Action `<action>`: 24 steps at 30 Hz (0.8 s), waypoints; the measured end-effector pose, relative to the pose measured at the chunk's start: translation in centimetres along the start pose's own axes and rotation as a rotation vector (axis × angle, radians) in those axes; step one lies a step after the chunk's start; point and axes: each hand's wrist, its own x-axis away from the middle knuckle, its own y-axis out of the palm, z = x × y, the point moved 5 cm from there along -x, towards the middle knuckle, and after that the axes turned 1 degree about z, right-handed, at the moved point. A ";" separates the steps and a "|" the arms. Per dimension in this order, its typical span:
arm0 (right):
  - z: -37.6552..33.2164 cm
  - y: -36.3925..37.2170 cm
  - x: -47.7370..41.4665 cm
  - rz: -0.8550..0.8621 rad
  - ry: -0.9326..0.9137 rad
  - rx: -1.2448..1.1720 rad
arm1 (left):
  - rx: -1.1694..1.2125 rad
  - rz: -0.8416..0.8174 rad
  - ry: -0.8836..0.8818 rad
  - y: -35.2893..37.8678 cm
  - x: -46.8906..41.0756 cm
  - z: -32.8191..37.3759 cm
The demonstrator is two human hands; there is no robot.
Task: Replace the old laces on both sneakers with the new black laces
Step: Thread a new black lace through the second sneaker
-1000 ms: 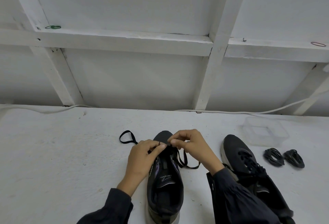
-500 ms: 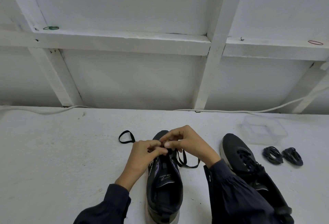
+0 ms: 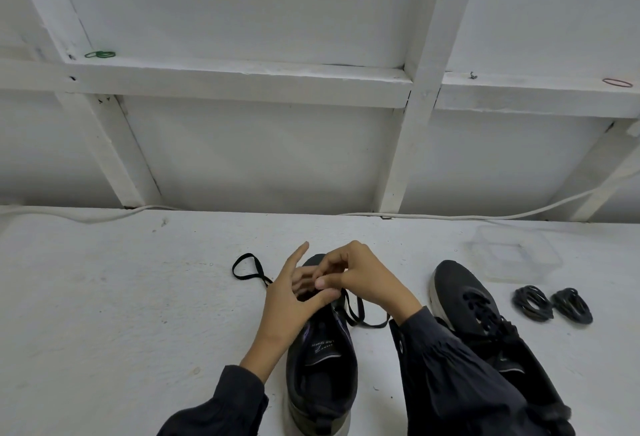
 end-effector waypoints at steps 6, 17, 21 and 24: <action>-0.5 -0.3 -0.3 0.092 -0.060 0.024 | -0.028 -0.052 0.034 1.7 0.7 0.0; -6.2 -7.0 -4.0 0.439 -0.191 -0.386 | -0.040 -0.096 -0.039 1.8 0.5 -0.9; -4.0 -6.0 -5.8 0.494 -0.148 -0.419 | 0.022 -0.148 -0.091 1.7 0.2 -1.2; -1.0 -5.1 -5.8 0.335 -0.030 -0.184 | 0.154 -0.147 -0.141 1.8 0.1 -1.4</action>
